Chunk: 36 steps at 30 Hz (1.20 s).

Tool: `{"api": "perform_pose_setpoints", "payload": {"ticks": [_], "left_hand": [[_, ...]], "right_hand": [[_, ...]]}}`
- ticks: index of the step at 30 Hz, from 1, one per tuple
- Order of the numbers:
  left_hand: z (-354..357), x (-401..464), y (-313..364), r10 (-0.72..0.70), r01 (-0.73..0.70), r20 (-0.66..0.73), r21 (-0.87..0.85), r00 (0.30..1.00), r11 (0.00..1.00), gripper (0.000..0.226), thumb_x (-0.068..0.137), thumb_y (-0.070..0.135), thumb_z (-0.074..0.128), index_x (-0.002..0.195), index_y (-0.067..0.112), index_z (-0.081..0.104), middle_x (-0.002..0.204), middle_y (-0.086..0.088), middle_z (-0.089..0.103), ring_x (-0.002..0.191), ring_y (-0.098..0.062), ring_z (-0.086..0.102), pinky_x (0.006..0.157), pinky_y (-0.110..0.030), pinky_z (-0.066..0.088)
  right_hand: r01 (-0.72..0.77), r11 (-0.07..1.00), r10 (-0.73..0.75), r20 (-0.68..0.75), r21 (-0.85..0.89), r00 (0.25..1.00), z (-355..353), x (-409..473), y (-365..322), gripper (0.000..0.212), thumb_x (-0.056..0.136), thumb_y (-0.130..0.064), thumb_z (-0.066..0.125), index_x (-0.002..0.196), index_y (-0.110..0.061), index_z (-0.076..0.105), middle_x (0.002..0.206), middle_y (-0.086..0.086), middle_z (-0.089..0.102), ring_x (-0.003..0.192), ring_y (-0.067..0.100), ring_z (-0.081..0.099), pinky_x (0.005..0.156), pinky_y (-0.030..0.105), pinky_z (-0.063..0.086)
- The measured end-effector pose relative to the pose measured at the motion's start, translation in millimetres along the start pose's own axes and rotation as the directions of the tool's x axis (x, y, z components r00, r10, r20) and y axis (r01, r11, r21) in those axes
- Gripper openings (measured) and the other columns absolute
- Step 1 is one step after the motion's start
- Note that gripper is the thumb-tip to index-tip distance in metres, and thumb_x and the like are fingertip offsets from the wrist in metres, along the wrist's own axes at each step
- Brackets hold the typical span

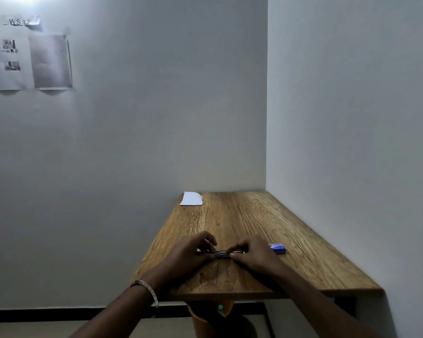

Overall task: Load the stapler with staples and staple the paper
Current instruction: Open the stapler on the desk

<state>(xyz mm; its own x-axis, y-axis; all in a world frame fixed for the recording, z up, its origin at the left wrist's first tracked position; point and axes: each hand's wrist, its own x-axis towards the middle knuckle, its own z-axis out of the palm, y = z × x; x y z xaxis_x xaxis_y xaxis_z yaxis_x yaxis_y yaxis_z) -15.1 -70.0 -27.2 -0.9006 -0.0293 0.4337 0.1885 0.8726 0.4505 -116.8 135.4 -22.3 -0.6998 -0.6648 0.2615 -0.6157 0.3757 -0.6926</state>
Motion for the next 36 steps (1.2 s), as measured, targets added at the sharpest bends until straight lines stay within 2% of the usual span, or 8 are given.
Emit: {"api": "perform_pose_setpoints", "payload": {"ticks": [6,10,13,18,21,27,32,36], "left_hand": [[0,-1,0,-0.011,0.011,0.015,0.001,1.000,1.000,0.030,0.087,0.021,0.071,0.108,0.037,0.057,0.105,0.013,0.070,0.099,0.001,0.066,0.088,-0.027,0.058],[0,-1,1,-0.010,0.010,0.006,0.001,1.000,1.000,0.030,0.087,0.021,0.071,0.108,0.036,0.057,0.104,0.014,0.071,0.098,0.003,0.066,0.088,-0.026,0.057],[-1,-2,2,-0.007,0.007,0.004,-0.003,1.000,1.000,0.031,0.087,0.020,0.072,0.108,0.037,0.057,0.105,0.012,0.071,0.098,0.001,0.066,0.088,-0.027,0.057],[-1,-2,2,-0.010,0.010,0.008,-0.002,1.000,1.000,0.030,0.087,0.022,0.071,0.109,0.037,0.056,0.106,0.013,0.071,0.099,0.001,0.066,0.088,-0.029,0.058],[-1,-2,2,-0.008,0.008,0.010,0.003,1.000,1.000,0.030,0.087,0.022,0.071,0.110,0.035,0.057,0.106,0.012,0.071,0.099,0.000,0.066,0.089,-0.030,0.058],[-1,-2,3,-0.013,0.013,0.006,0.022,1.000,1.000,0.029,0.088,0.023,0.071,0.112,0.034,0.058,0.106,0.011,0.071,0.099,-0.001,0.066,0.089,-0.030,0.057],[-2,-3,5,-0.011,0.011,0.004,0.023,1.000,1.000,0.029,0.088,0.021,0.071,0.112,0.032,0.058,0.104,0.014,0.071,0.098,0.002,0.066,0.089,-0.029,0.057],[-2,-4,5,-0.008,0.008,0.001,0.025,1.000,1.000,0.030,0.088,0.022,0.071,0.111,0.034,0.057,0.105,0.015,0.070,0.099,0.001,0.066,0.088,-0.030,0.057]], "right_hand": [[0.010,0.999,-0.008,-0.052,0.044,0.999,-1,-2,1,0.011,0.089,-0.023,0.073,0.096,-0.028,0.078,0.094,-0.019,0.073,0.090,-0.006,0.066,0.076,0.013,0.049],[0.033,0.996,-0.039,-0.085,-0.078,0.996,-7,-1,1,0.010,0.087,-0.020,0.075,0.096,-0.023,0.078,0.098,-0.012,0.074,0.090,-0.002,0.066,0.081,0.017,0.054],[0.065,0.992,-0.075,-0.089,-0.111,0.993,-12,1,2,0.007,0.084,-0.019,0.078,0.091,-0.021,0.079,0.091,-0.011,0.075,0.085,-0.002,0.068,0.081,0.018,0.058],[0.053,0.996,-0.055,-0.029,-0.067,0.998,-13,2,1,0.008,0.086,-0.019,0.076,0.093,-0.023,0.078,0.090,-0.016,0.072,0.086,-0.003,0.067,0.069,0.010,0.051],[0.044,0.999,-0.044,0.004,-0.032,0.999,-13,2,-1,0.011,0.088,-0.018,0.074,0.097,-0.021,0.078,0.097,-0.014,0.073,0.090,-0.002,0.066,0.077,0.014,0.053],[0.052,0.999,-0.053,0.054,0.013,0.997,-11,0,-4,0.017,0.090,-0.018,0.071,0.106,-0.021,0.079,0.111,-0.008,0.074,0.105,0.005,0.065,0.100,0.030,0.052],[0.075,0.997,-0.073,0.059,-0.029,0.996,-9,1,-4,0.019,0.092,-0.017,0.070,0.106,-0.026,0.078,0.111,-0.010,0.073,0.106,0.005,0.063,0.100,0.030,0.051],[0.090,0.991,-0.093,-0.026,-0.099,0.995,-7,-1,-2,0.017,0.090,-0.017,0.071,0.102,-0.026,0.077,0.107,-0.010,0.074,0.099,0.000,0.065,0.093,0.024,0.055]]}}
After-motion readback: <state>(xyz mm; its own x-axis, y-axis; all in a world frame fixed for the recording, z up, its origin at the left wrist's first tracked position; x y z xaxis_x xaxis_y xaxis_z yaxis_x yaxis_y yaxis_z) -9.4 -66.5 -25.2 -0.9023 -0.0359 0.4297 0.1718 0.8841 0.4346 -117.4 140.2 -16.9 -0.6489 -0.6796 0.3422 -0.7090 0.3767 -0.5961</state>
